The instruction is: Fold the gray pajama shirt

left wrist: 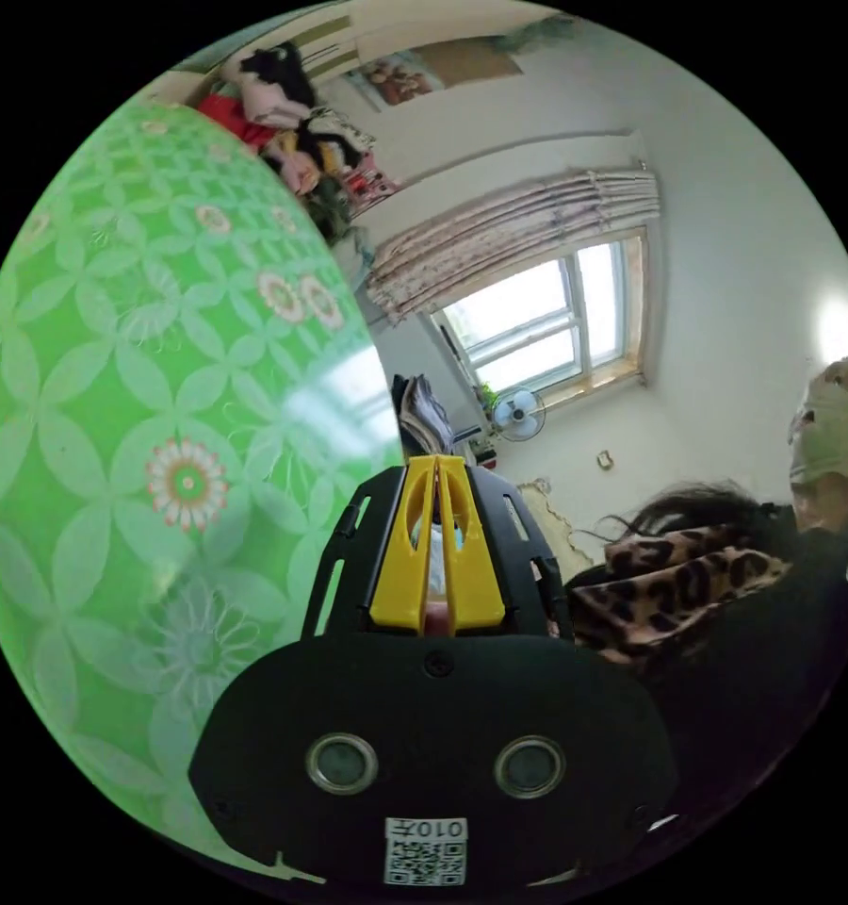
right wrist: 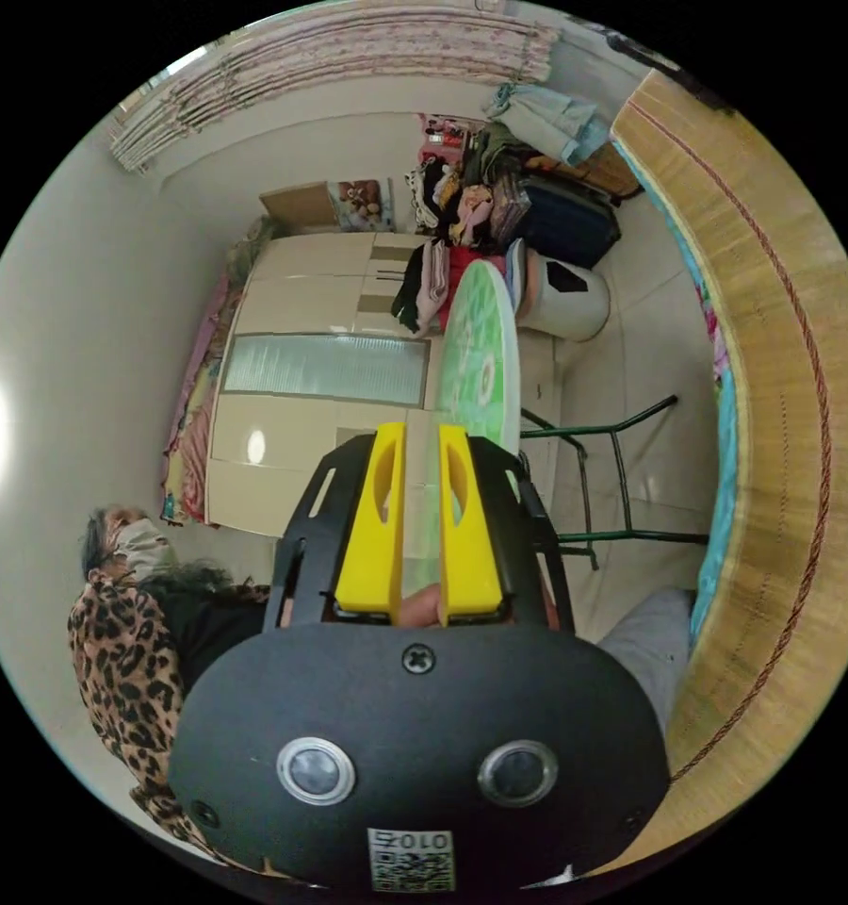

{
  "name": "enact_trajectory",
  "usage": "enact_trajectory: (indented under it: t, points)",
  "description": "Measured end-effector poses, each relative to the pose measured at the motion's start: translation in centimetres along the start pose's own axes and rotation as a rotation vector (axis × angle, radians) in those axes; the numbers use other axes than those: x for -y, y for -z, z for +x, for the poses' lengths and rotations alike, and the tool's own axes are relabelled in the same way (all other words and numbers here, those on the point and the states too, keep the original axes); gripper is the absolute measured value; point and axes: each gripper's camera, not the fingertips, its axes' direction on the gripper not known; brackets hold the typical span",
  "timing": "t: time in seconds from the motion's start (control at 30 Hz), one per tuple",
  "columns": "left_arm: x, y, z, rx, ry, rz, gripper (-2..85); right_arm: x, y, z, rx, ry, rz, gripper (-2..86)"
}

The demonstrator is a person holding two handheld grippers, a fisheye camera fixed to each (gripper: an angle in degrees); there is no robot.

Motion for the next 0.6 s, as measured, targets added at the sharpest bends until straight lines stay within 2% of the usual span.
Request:
enact_trajectory:
  t: [0.13, 0.23, 0.37, 0.47, 0.53, 0.6]
  points:
    - [1.5, 2.7, 3.1, 0.136, -0.234, 0.014, -0.1, 3.9, 1.0, 6.2, -0.218, 0.076, -0.058, 6.0]
    - [1.3, 3.7, 5.4, 0.267, -0.355, 0.042, -0.1, 5.5, 3.4, 10.2, -0.387, 0.160, 0.034, 7.5]
    - [-3.6, 3.2, 10.8, 0.450, -0.441, 0.168, -0.1, 6.4, 8.5, 16.8, -0.247, 0.219, 0.246, 9.5]
    - [-6.7, 0.8, 13.7, 0.552, -0.393, 0.256, -0.1, 7.4, 12.9, 25.0, -0.201, 0.079, 0.388, 9.8]
    - [-7.0, -1.7, 14.6, 0.546, -0.339, 0.246, -0.1, 7.7, 15.7, 31.5, -0.130, -0.059, 0.488, 9.8]
    - [-6.2, -5.3, 15.7, 0.520, -0.349, 0.159, -0.1, 8.2, 17.0, 34.8, -0.137, -0.075, 0.527, 10.0]
